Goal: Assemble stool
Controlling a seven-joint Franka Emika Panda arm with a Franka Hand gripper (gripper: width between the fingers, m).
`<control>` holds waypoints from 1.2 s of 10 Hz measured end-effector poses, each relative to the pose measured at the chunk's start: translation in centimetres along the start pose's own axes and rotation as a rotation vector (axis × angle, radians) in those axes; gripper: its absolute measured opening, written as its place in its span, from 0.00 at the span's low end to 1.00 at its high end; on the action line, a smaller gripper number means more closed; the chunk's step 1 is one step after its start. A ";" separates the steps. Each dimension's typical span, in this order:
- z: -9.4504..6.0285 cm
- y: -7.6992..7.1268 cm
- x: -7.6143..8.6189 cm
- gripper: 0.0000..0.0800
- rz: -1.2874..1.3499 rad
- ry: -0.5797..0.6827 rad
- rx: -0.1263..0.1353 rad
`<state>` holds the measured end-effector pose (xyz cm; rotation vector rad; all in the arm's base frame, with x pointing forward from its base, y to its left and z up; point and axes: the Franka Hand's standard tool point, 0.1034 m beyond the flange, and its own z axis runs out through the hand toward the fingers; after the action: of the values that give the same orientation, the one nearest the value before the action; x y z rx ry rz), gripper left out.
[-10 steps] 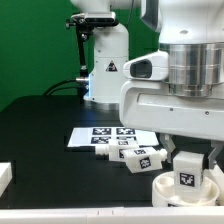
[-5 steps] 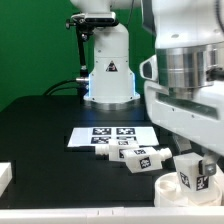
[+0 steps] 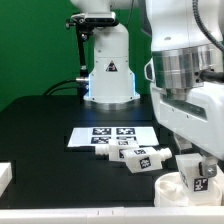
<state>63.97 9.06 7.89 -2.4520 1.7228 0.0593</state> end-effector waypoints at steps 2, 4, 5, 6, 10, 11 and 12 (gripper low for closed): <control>-0.9 -0.1 0.1 0.76 -0.341 -0.020 -0.015; -0.8 0.0 0.1 0.81 -0.493 -0.033 -0.028; -0.8 0.1 0.2 0.81 -0.559 -0.032 -0.029; -0.8 0.0 0.1 0.81 -0.626 -0.032 -0.029; -1.7 -0.3 0.2 0.81 -1.268 0.017 -0.093; -1.7 -0.3 0.4 0.81 -1.337 0.014 -0.096; -1.7 -0.2 0.5 0.81 -1.407 0.012 -0.099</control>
Offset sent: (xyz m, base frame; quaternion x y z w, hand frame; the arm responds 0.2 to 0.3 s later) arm 0.0000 0.0000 0.0000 0.0000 0.0000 -0.1938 0.9810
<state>64.27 8.47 9.53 -3.0735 -0.2825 -0.0304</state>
